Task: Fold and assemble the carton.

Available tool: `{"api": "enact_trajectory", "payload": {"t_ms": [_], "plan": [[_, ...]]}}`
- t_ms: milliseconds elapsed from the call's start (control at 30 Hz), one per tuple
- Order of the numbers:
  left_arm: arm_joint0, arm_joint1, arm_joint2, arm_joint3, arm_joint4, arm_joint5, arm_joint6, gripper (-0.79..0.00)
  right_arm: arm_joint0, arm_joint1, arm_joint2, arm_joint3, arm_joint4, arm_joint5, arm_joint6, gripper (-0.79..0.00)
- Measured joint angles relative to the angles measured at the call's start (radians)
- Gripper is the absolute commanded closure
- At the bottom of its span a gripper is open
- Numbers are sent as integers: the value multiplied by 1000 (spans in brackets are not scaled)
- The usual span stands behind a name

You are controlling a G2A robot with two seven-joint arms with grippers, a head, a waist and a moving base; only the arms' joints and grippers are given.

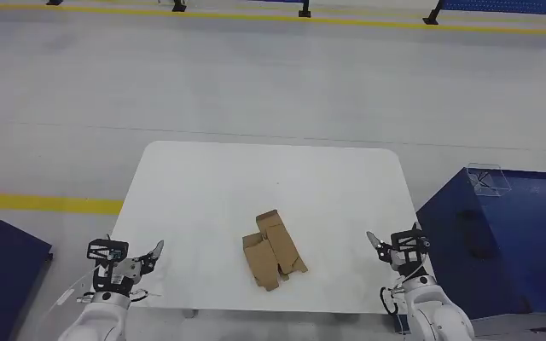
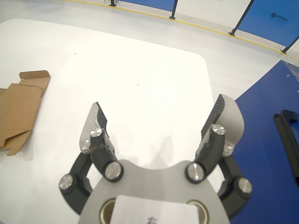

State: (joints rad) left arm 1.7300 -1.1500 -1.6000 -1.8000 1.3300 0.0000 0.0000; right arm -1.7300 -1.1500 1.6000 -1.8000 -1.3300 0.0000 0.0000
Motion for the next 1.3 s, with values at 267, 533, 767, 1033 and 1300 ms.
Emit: {"api": "enact_trajectory", "payload": {"t_ms": [267, 533, 767, 1033, 1300], "plan": [[19, -14, 73, -123, -164, -42, -101, -785, 0, 0, 0, 0, 0, 0, 0, -785], [-101, -30, 126, -227, -945, -28, -595, -785, 0, 0, 0, 0, 0, 0, 0, -785], [-334, -48, 283, 41, -1200, -27, -762, -711, 0, 0, 0, 0, 0, 0, 0, -785], [-466, -65, 419, 261, -1124, 1, -761, -566, 0, 0, 0, 0, 0, 0, 0, -785], [-476, -67, 449, 307, -1096, 24, -733, -551, 0, 0, 0, 0, 0, 0, 0, -785]]}}
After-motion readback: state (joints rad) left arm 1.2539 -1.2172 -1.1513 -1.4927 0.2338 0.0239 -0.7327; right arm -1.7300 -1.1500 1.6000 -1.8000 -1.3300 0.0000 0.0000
